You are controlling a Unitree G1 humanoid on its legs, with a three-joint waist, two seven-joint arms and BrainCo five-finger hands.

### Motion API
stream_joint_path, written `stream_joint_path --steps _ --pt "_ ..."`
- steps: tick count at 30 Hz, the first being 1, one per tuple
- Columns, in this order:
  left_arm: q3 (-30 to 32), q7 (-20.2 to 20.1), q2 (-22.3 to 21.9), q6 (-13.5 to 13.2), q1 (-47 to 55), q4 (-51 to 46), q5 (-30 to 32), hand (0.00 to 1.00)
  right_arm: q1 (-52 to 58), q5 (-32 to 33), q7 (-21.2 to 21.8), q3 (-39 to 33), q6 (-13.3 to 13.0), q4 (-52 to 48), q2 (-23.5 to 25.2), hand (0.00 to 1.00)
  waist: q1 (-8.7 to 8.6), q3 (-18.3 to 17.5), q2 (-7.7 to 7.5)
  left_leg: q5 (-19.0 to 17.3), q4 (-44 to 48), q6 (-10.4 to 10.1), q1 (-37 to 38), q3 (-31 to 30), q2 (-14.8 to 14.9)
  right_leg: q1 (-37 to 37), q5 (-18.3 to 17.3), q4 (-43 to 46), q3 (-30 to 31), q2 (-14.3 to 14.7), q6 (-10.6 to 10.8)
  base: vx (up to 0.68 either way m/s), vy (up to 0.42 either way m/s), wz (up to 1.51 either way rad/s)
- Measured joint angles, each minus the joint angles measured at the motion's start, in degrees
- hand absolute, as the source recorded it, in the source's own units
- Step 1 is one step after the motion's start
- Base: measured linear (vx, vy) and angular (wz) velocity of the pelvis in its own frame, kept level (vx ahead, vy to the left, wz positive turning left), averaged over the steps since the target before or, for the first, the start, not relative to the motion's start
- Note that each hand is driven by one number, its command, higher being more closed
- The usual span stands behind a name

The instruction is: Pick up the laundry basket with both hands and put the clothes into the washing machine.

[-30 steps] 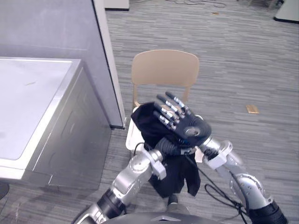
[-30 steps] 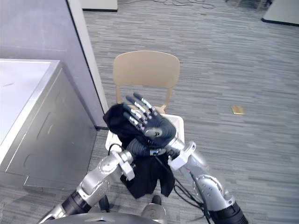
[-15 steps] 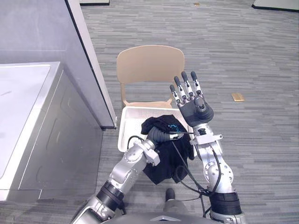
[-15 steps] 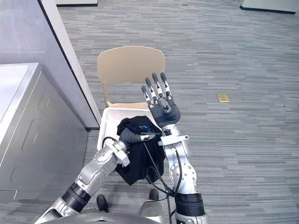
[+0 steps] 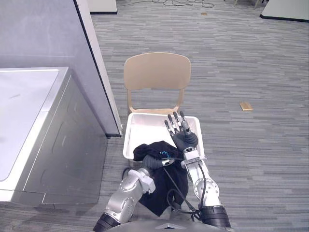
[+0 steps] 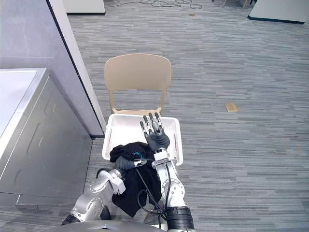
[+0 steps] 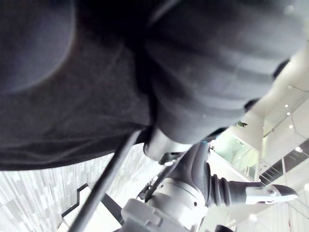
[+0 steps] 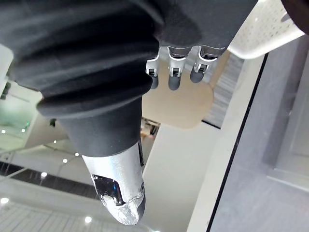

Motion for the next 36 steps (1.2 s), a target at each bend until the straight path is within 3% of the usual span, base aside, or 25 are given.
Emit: stream_joint_path --steps 5,13,36 --pt "0.5 0.0 -0.4 0.9 1.2 2.2 0.0 1.00 -1.6 0.0 -2.7 -1.2 0.0 5.7 0.5 0.00 -0.04 -0.6 1.14 0.0 0.0 0.0 -0.1 -0.2 -0.1 0.4 0.4 -0.7 -0.2 0.0 0.0 0.00 -0.002 0.01" --pt "0.8 0.0 -0.5 0.9 1.3 2.5 0.0 1.00 -2.3 0.0 -2.9 -1.2 0.0 7.3 0.6 0.00 0.08 -1.2 2.01 0.3 0.0 0.0 0.0 -1.1 0.0 1.1 0.4 -0.7 -1.2 0.0 0.0 -0.02 -0.009 0.06" --pt "1.0 0.0 -0.1 0.9 0.7 1.8 1.1 1.00 -2.5 0.0 -2.9 -1.1 0.0 6.2 0.1 0.00 0.39 -1.2 2.27 0.1 0.0 -0.1 0.4 -0.6 0.0 1.1 0.4 -0.7 -0.6 0.0 0.0 0.00 0.000 -0.01"
